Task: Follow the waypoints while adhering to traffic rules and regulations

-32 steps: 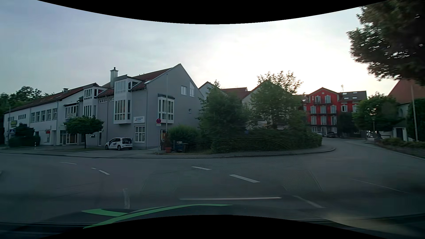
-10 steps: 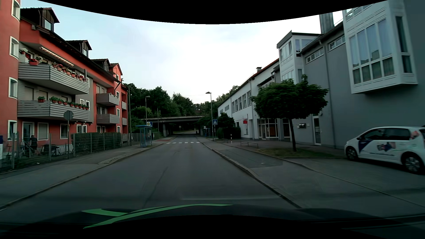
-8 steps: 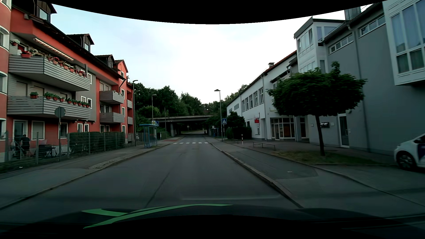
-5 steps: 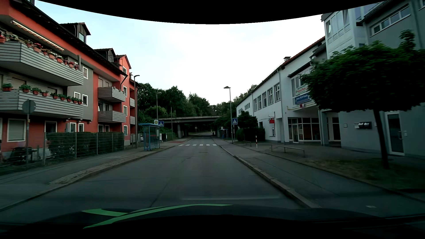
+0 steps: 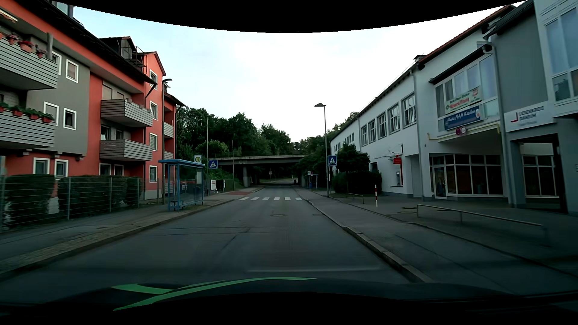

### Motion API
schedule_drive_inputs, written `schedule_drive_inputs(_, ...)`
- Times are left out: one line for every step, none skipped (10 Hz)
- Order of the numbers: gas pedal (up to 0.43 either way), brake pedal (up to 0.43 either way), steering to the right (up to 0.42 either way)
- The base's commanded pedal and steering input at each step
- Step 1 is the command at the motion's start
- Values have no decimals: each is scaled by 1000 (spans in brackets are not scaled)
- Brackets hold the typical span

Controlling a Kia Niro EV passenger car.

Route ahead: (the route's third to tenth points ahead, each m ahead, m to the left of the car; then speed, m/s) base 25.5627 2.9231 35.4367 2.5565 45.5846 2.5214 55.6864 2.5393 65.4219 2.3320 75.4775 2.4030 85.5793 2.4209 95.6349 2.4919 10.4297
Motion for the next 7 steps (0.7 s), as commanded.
schedule_drive_inputs(228, 0, -9)
schedule_drive_inputs(228, 0, -8)
schedule_drive_inputs(228, 0, -5)
schedule_drive_inputs(228, 0, -6)
schedule_drive_inputs(228, 0, -6)
schedule_drive_inputs(228, 0, -6)
schedule_drive_inputs(228, 0, -7)
